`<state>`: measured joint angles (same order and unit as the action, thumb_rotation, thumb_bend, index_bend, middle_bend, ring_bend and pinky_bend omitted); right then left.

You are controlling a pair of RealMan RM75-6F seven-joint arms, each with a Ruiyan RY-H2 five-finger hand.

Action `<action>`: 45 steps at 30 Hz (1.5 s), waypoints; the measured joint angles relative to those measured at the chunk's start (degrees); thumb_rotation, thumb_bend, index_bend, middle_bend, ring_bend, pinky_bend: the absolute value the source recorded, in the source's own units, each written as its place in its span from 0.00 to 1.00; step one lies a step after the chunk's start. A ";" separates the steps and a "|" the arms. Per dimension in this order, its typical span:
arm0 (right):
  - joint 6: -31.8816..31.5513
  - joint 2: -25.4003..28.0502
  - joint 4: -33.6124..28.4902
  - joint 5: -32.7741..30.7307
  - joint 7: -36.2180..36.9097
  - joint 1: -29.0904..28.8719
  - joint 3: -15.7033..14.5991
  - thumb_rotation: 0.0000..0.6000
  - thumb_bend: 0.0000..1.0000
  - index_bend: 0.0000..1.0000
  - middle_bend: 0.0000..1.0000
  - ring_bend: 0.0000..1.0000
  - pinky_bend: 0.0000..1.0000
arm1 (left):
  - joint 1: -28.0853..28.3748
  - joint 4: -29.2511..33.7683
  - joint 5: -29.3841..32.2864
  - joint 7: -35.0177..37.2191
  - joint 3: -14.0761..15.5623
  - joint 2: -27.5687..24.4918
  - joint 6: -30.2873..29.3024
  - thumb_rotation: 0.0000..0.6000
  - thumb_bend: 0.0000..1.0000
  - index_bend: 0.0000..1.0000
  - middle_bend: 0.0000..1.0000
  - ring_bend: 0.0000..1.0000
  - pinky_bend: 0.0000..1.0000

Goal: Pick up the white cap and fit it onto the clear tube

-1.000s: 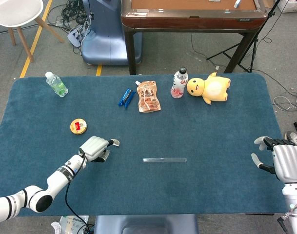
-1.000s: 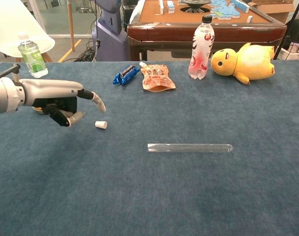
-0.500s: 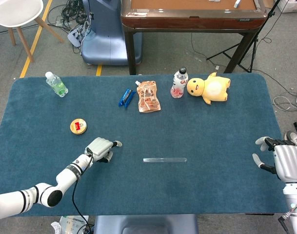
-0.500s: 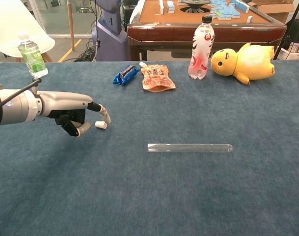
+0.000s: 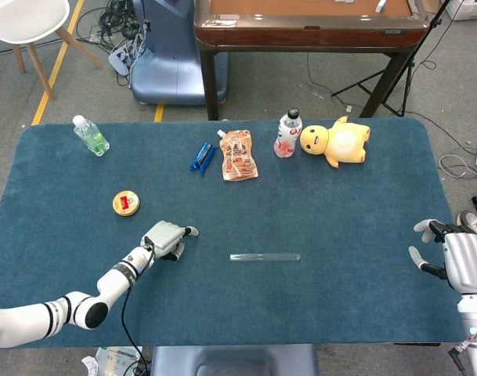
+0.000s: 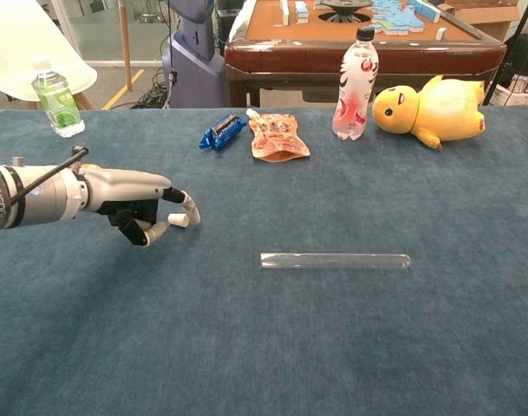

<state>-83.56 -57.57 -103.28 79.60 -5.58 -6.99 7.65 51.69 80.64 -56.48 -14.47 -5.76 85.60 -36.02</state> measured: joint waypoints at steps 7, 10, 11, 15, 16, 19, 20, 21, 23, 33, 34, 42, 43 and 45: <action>0.06 -0.07 0.07 -0.10 0.11 0.06 -0.03 1.00 0.28 0.43 0.55 0.51 0.44 | 0.23 -1.09 1.48 -0.19 1.14 0.01 0.09 1.00 0.64 0.21 1.00 1.00 1.00; 0.01 -0.14 0.04 0.24 0.10 0.11 -0.19 1.00 0.28 0.43 0.55 0.51 0.44 | 0.25 -0.94 1.83 -0.48 1.44 -0.29 -0.27 1.00 0.64 0.21 1.00 1.00 1.00; -0.05 -0.15 0.00 0.35 0.07 0.14 -0.24 1.00 0.28 0.43 0.55 0.51 0.44 | 0.22 -0.74 1.95 -0.55 1.51 -0.46 -0.52 1.00 0.64 0.21 1.00 1.00 1.00; -0.27 0.00 -0.33 0.50 -0.12 0.13 -0.12 1.00 0.28 0.43 0.55 0.51 0.44 | 0.07 0.25 2.15 -0.75 1.68 -1.42 -1.30 1.00 0.64 0.21 1.00 1.00 1.00; -0.32 0.04 -0.40 0.54 -0.16 0.15 -0.12 1.00 0.28 0.43 0.55 0.51 0.44 | 0.03 0.56 2.15 -0.82 1.73 -1.72 -1.52 1.00 0.64 0.21 1.00 1.00 1.00; -0.61 0.10 -0.65 0.90 -0.21 0.37 -0.31 1.00 0.28 0.43 0.55 0.51 0.44 | -0.12 1.54 2.09 -1.07 1.97 -2.83 -2.08 1.00 0.64 0.21 1.00 1.00 1.00; -0.66 0.11 -0.73 1.03 -0.23 0.41 -0.37 1.00 0.28 0.43 0.55 0.51 0.44 | -0.20 1.87 2.09 -1.19 2.11 -3.23 -2.31 1.00 0.64 0.21 1.00 1.00 1.00; -0.75 0.13 -0.83 1.19 -0.26 0.46 -0.44 1.00 0.28 0.43 0.55 0.51 0.44 | -0.27 2.08 2.13 -1.27 2.22 -3.49 -2.48 1.00 0.64 0.21 1.00 1.00 1.00; -0.91 0.17 -0.99 1.35 -0.35 0.51 -0.44 1.00 0.28 0.43 0.55 0.51 0.44 | -0.43 2.36 2.38 -1.38 2.44 -3.89 -2.78 1.00 0.64 0.21 1.00 1.00 1.00; -1.55 0.43 -1.63 1.92 -0.75 0.98 -0.72 1.00 0.28 0.43 0.55 0.51 0.44 | -0.79 3.34 2.69 -1.34 2.88 -5.30 -3.28 1.00 0.64 0.21 1.00 1.00 1.00; -1.57 0.43 -1.63 1.98 -0.73 1.01 -0.76 1.00 0.28 0.43 0.55 0.51 0.44 | -0.81 3.52 2.66 -1.22 2.78 -5.46 -3.43 1.00 0.64 0.21 1.00 1.00 1.00; -1.41 0.60 -1.74 1.99 -0.86 0.94 -0.70 1.00 0.28 0.43 0.55 0.51 0.44 | -0.93 4.30 1.79 0.70 1.52 -6.04 -4.14 1.00 0.62 0.21 1.00 1.00 1.00; -1.34 0.62 -1.75 1.92 -0.88 0.93 -0.68 1.00 0.28 0.43 0.55 0.51 0.44 | -0.98 4.20 1.54 1.13 1.30 -5.89 -4.30 1.00 0.62 0.21 1.00 1.00 1.00; -1.24 0.62 -1.74 1.83 -0.85 0.91 -0.68 1.00 0.28 0.43 0.55 0.51 0.44 | -1.13 3.75 0.64 2.26 0.74 -5.32 -4.78 1.00 0.57 0.22 1.00 1.00 1.00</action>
<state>-84.79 -56.94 -105.03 81.43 -6.43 -6.09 6.97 50.57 84.40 -55.84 -12.21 -5.02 80.28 -40.81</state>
